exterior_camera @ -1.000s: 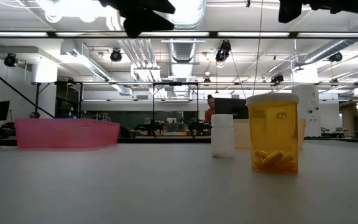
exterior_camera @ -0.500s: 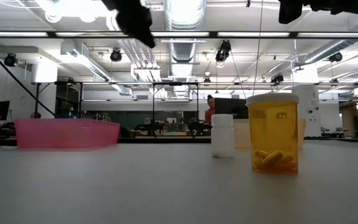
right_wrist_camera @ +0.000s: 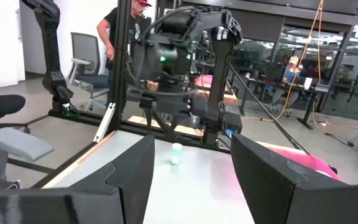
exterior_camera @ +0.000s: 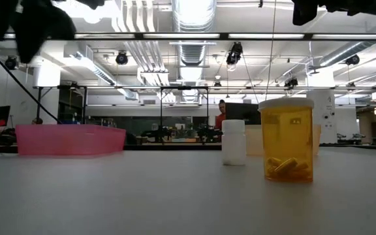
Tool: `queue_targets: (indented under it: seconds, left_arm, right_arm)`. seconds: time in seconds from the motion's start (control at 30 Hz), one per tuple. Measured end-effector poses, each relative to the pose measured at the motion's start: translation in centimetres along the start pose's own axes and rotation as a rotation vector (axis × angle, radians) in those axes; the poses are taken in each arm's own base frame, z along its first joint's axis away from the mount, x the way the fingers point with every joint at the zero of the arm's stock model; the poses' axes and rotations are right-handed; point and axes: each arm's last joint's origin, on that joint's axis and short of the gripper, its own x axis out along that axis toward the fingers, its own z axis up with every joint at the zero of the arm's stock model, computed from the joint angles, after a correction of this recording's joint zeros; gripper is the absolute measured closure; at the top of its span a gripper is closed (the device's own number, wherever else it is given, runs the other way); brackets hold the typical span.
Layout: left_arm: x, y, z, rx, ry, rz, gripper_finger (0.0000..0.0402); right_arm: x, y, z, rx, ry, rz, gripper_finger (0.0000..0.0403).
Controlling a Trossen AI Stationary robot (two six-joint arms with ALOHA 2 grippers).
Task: Pick and place medicine bottles into bin by pill shape (circle, oval)
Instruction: Put the blue tablet bottle into the orange bin
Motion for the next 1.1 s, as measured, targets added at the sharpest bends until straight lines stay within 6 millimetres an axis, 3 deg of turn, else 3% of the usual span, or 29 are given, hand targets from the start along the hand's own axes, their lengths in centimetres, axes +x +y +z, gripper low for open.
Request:
queue_targets:
  seconds: [0.17,0.5,0.8,1.1]
  left_arm:
    - [0.0,-0.6,-2.8,0.076,-0.012,0.058,0.0175]
    - [2.8,1.9,-7.2,-0.003,-0.05,0.076,0.0175]
    - [6.6,4.1,-8.6,-0.017,-0.039,0.126,0.0176]
    - [7.7,4.6,-8.7,-0.016,-0.079,0.157,0.0176]
  right_arm:
    - [0.0,0.0,0.0,-0.017,0.0,0.0,0.0197]
    - [0.0,0.0,0.0,-0.021,0.002,-0.001,0.0197]
    - [0.0,0.0,-0.1,-0.02,0.006,0.0,0.0197]
    - [0.0,0.0,-0.2,-0.017,0.016,0.001,0.0197]
